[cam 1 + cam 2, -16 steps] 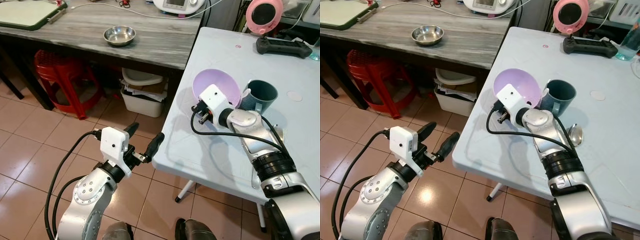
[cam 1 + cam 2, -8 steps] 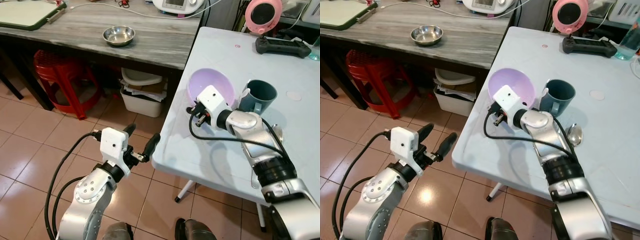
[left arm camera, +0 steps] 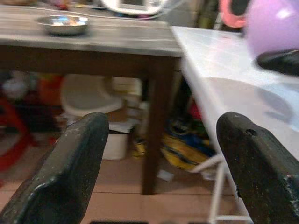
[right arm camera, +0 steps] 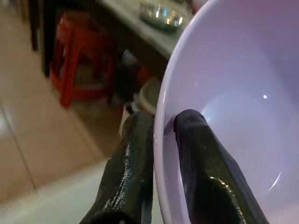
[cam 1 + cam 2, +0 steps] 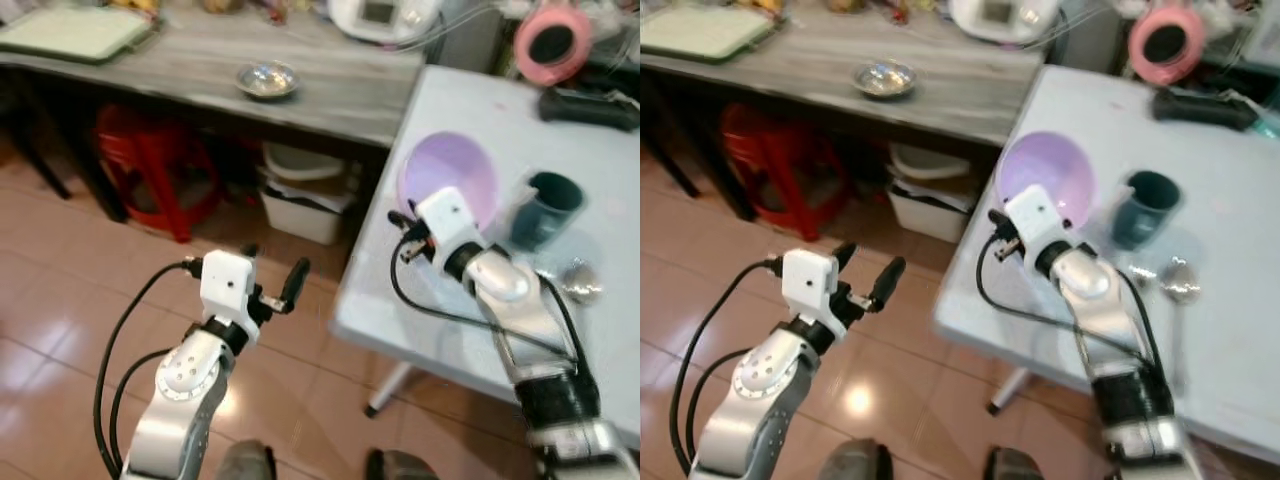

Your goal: Setting the table

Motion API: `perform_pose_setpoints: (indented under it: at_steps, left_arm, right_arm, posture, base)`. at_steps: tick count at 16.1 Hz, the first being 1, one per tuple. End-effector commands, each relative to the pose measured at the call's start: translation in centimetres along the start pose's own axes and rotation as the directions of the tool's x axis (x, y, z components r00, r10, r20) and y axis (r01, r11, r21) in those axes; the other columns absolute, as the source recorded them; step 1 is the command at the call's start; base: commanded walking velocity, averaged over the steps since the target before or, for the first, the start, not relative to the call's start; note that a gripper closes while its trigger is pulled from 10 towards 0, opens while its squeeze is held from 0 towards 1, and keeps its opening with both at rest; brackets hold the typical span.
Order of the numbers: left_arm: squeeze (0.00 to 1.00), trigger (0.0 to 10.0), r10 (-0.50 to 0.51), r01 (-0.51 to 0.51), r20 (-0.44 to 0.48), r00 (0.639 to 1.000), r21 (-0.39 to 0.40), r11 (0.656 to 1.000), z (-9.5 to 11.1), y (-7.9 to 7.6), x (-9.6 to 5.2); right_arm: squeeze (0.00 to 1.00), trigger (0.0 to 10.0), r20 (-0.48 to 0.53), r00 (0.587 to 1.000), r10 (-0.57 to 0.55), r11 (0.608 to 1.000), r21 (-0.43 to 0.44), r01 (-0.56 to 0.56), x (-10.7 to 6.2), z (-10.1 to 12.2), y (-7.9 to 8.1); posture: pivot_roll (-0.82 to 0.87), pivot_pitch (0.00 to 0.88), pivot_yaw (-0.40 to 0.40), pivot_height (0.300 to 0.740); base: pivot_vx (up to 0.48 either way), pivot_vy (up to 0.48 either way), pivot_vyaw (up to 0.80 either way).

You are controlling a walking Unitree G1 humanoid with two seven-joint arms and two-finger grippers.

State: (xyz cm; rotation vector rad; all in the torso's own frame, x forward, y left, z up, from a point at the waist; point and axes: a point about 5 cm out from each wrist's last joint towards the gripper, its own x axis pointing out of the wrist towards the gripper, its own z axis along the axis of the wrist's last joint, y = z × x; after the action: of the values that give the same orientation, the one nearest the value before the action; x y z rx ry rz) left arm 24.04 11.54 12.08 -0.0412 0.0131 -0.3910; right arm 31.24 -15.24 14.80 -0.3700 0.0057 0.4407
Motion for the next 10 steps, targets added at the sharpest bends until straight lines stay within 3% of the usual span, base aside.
perform_pose_setpoints:
  at_steps: [1, 3, 6, 10]
  left_arm:
    - [0.0, 10.0, 0.044, -0.045, 0.018, 0.999, 0.033, 0.998, 0.3, 0.7, 0.3]
    - [0.0, 10.0, 0.078, -0.08, 0.034, 0.996, 0.053, 0.995, 0.6, 1.1, 0.6]
    - [0.0, 10.0, 0.081, -0.085, 0.045, 0.996, 0.083, 0.993, 0.6, 1.1, 0.9]
    - [0.0, 10.0, 0.087, -0.091, 0.048, 0.995, 0.086, 0.992, 0.4, 1.0, 1.0]
  right_arm:
    - [0.0, 10.0, 0.032, 0.998, -0.057, 0.998, 0.014, 0.056, -0.7, 0.4, 0.0]
    - [0.0, 10.0, 0.055, 0.99, -0.13, 0.99, 0.07, 0.126, -2.0, 0.1, 0.9]
    - [0.0, 10.0, 0.085, 0.985, -0.148, 0.985, 0.101, 0.139, -2.5, 0.4, 2.1]
    - [0.0, 10.0, 0.076, 0.98, -0.183, 0.978, 0.111, 0.174, -2.6, 0.6, 2.0]
  posture:
    - [0.03, 0.072, 0.0, 0.74]
    - [0.02, 0.058, 0.005, 0.74]
    - [0.01, 0.047, 0.011, 0.74]
    - [0.0, 0.047, 0.012, 0.74]
  base:
    - [0.0, 0.48, 0.0]
    - [0.0, 0.48, 0.0]
    - [0.0, 0.451, 0.0]
    - [0.191, 0.412, 0.0]
